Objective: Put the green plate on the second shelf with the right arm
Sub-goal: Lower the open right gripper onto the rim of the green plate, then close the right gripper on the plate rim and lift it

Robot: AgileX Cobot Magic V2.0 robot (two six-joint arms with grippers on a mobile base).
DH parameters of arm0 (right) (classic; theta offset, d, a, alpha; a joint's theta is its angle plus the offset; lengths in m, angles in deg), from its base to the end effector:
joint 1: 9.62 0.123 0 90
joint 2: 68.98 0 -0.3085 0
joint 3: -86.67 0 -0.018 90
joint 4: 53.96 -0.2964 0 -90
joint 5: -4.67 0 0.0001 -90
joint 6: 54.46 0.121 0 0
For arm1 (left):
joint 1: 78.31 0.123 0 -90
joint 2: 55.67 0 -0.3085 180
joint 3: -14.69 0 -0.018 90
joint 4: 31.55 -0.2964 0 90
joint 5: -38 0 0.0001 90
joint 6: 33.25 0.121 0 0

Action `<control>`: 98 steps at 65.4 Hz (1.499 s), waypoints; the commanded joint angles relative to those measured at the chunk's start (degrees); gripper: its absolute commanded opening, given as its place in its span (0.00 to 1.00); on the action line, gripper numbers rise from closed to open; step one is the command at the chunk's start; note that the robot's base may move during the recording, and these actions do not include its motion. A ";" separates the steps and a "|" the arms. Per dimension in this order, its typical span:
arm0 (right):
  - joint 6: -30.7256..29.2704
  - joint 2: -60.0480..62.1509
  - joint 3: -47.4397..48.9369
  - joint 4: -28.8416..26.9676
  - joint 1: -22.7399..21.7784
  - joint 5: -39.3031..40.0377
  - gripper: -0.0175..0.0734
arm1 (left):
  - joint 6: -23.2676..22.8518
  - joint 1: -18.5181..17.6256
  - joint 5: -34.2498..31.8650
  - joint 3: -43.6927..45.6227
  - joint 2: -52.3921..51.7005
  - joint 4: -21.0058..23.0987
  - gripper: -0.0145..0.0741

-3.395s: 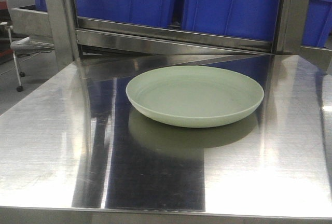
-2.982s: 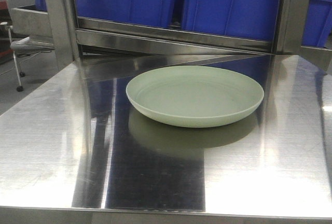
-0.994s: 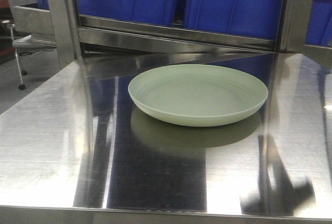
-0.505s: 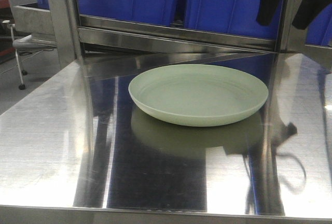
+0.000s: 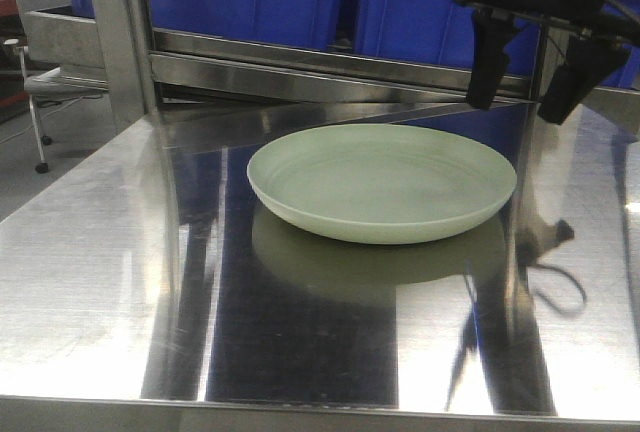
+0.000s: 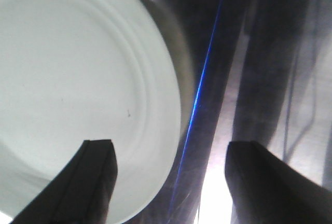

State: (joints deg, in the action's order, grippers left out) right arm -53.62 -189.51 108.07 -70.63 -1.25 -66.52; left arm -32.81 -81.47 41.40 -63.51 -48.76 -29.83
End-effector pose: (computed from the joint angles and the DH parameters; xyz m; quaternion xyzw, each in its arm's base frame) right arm 0.4634 0.1014 0.2449 -0.0298 0.9861 0.1469 0.0719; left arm 0.1083 -0.0062 0.2064 0.0121 0.6977 -0.0283 0.7157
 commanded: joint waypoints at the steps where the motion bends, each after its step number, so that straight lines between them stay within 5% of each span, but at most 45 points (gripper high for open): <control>1: -1.31 3.14 -0.91 -4.31 -0.15 1.94 0.80 | -0.44 -0.12 -5.01 -2.40 -0.84 0.53 0.31; 20: -3.05 3.14 -6.08 -8.14 -0.15 8.27 0.80 | -0.44 -0.12 -5.01 -2.40 -0.84 0.53 0.31; 78: -2.94 -0.09 -6.20 -6.07 -0.15 7.44 0.79 | -0.44 -0.12 -5.01 -2.40 -0.84 0.53 0.31; 84: -2.94 -0.09 -6.20 -6.07 -0.15 7.51 0.73 | -0.44 -0.12 -5.01 -2.40 -0.84 0.53 0.31; 98: -2.94 -0.09 -6.20 -6.07 -0.15 7.45 0.39 | -0.44 -0.12 -5.01 -2.40 -0.84 0.53 0.31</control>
State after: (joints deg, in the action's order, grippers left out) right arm -56.28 -192.80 100.59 -75.14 -1.25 -59.40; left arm -32.81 -81.47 41.40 -63.51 -48.76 -29.83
